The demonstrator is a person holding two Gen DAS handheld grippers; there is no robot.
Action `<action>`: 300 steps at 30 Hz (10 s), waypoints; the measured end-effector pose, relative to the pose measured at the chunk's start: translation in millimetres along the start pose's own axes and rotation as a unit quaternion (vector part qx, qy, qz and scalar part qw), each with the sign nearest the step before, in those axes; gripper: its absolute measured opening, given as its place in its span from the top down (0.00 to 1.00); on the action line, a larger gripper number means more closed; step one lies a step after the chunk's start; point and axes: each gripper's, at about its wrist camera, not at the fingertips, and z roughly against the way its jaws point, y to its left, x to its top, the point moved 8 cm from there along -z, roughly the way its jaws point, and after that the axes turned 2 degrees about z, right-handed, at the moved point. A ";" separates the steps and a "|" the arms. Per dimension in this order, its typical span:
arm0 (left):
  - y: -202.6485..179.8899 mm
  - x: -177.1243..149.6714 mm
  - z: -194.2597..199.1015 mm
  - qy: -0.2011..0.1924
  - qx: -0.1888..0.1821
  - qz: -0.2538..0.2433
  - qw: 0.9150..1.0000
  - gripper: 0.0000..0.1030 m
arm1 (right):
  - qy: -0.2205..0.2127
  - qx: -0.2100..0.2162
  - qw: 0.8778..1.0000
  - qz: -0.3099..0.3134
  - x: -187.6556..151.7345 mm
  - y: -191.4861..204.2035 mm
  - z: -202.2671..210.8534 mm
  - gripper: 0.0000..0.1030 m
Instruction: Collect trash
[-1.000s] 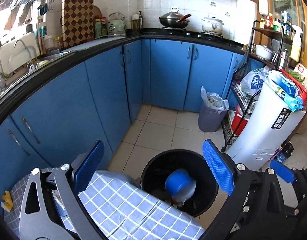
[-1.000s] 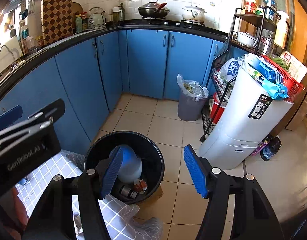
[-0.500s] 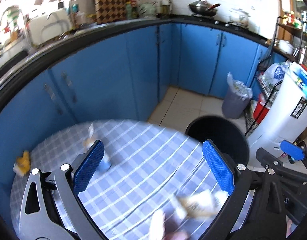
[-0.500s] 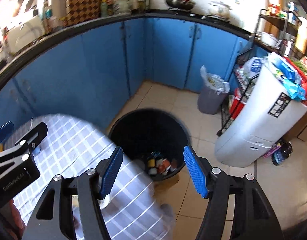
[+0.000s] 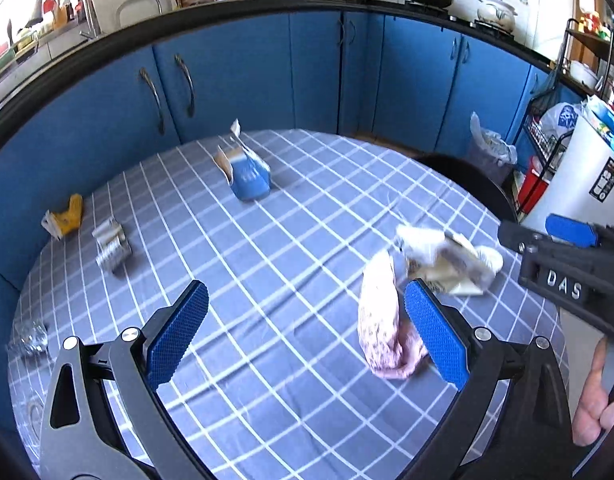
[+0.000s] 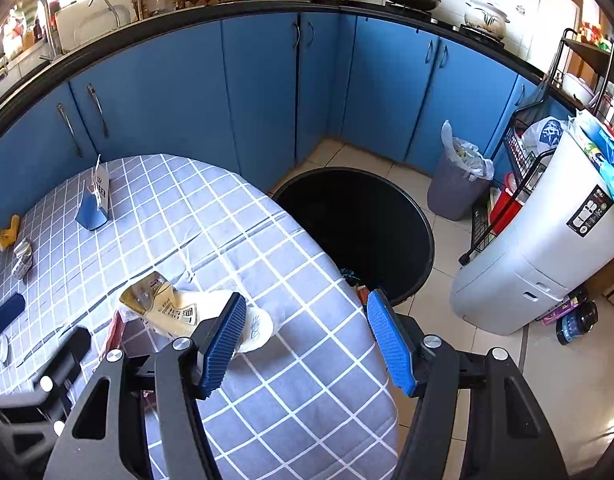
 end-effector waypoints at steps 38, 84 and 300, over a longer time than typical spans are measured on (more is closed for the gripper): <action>87.0 -3.2 -6.5 0.013 0.071 0.073 0.995 0.76 | -0.011 0.105 0.991 0.078 -17.1 105.0 13.7 0.37; 21.2 68.9 6.9 -0.014 -0.075 0.059 0.995 0.99 | -0.026 0.064 0.998 0.005 48.1 23.1 31.0 0.75; -121.5 154.4 -34.3 -0.057 -0.110 -0.093 0.988 0.15 | -0.052 -0.016 0.996 -0.077 119.9 -86.5 1.8 0.63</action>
